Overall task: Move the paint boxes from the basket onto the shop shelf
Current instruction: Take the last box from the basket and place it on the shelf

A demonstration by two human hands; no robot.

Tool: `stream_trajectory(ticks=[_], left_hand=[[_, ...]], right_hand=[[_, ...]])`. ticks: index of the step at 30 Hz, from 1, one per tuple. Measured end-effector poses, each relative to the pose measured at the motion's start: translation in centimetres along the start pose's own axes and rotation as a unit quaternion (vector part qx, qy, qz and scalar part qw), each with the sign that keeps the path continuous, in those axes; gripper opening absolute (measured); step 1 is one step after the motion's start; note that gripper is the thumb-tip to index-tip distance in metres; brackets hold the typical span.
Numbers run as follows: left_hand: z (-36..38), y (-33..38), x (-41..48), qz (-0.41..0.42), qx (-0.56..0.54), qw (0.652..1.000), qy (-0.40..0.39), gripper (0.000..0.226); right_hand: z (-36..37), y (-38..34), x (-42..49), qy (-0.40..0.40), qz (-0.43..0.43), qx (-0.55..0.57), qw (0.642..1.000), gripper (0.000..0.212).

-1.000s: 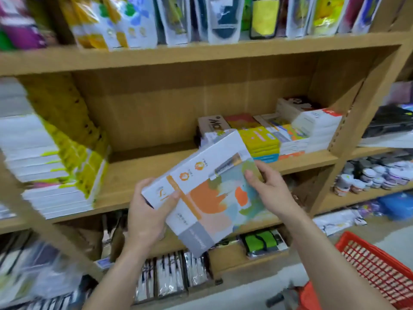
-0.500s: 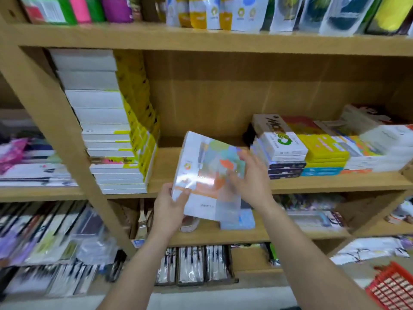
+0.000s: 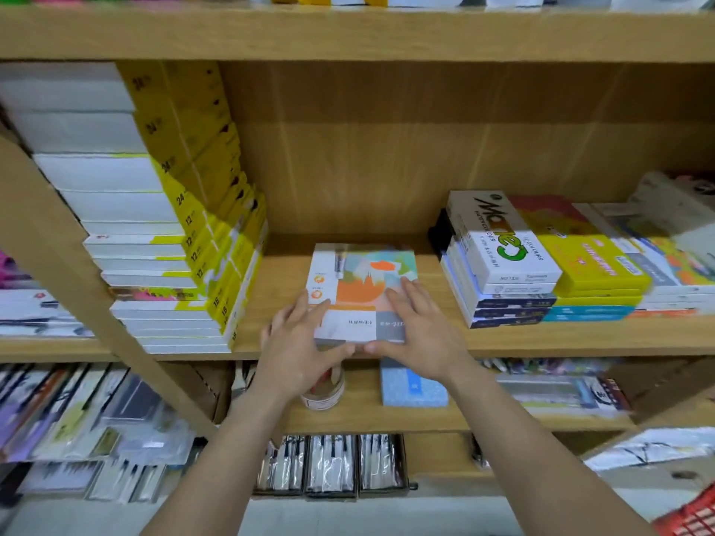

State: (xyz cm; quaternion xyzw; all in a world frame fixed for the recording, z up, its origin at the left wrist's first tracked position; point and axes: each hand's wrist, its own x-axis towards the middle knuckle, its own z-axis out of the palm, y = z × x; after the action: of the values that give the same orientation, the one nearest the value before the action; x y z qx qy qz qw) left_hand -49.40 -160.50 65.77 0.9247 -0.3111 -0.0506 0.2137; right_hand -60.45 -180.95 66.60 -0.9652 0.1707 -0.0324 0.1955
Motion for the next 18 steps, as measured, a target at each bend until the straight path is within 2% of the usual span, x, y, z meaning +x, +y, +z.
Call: stream_trajectory(ticks=[3, 5, 9, 14, 18], left_hand=[[-0.1, -0.8, 2.0, -0.006, -0.034, 0.999, 0.019, 0.073], [0.0, -0.8, 3.0, -0.012, -0.04, 0.998, 0.043, 0.071], [0.3, -1.0, 4.0, -0.032, -0.058, 0.996, 0.065, 0.076], [0.8, -0.1, 3.8, -0.052, -0.026, 0.993, 0.104, 0.062], [0.1, 0.6, 3.6, -0.054, -0.012, 0.994, 0.09, 0.06]], right_hand=[[0.0, 0.0, 1.3, 0.052, 0.035, 0.012, 0.998, 0.1], [0.1, 0.0, 1.8, 0.082, 0.07, 0.02, 0.994, 0.09], [0.3, 0.0, 2.3, 0.079, 0.09, -0.006, 0.993, 0.09], [0.3, -0.4, 2.2, 0.073, 0.091, -0.038, 0.992, 0.087], [-0.2, -0.7, 1.8, 0.047, 0.09, -0.033, 0.994, 0.081]])
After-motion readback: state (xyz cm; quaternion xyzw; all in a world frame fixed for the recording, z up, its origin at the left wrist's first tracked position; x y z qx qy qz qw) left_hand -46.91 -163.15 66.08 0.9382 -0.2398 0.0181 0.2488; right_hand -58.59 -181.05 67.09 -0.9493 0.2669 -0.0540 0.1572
